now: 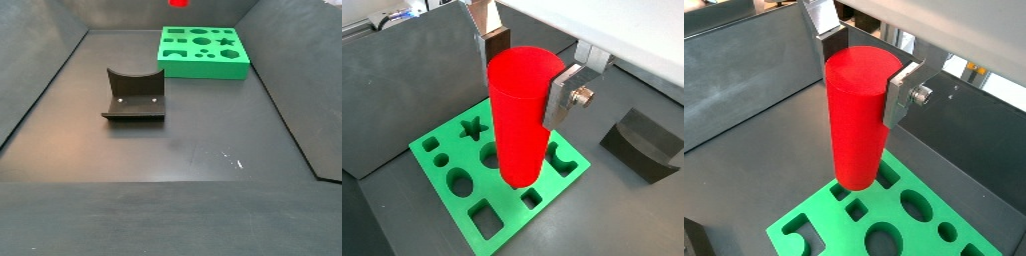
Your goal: Insert the round object.
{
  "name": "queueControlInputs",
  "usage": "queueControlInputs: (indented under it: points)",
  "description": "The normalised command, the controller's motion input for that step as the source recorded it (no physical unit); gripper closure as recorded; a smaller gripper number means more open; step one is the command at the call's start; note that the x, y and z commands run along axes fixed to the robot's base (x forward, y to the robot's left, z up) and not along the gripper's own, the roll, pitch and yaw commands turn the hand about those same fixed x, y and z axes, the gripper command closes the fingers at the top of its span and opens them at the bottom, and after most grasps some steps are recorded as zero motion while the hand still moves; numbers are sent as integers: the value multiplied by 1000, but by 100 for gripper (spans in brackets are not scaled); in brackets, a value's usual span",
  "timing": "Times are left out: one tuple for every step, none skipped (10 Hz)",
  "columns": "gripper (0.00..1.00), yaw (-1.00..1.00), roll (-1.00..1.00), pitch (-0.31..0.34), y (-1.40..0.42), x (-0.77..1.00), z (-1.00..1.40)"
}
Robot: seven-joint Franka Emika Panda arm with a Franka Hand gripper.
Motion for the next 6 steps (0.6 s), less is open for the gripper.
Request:
queueControlInputs:
  points:
    - [100,-49,0,0,0,-234,-371]
    - [100,-63,0,0,0,-363,-629]
    - [100,0,-17,-10,51,-314,-554]
    - [100,0,-80,-4,57,-234,-486]
    - [100,-3,-60,0,157,-409,-500]
    - [100,-6,0,0,143,-480,-431]
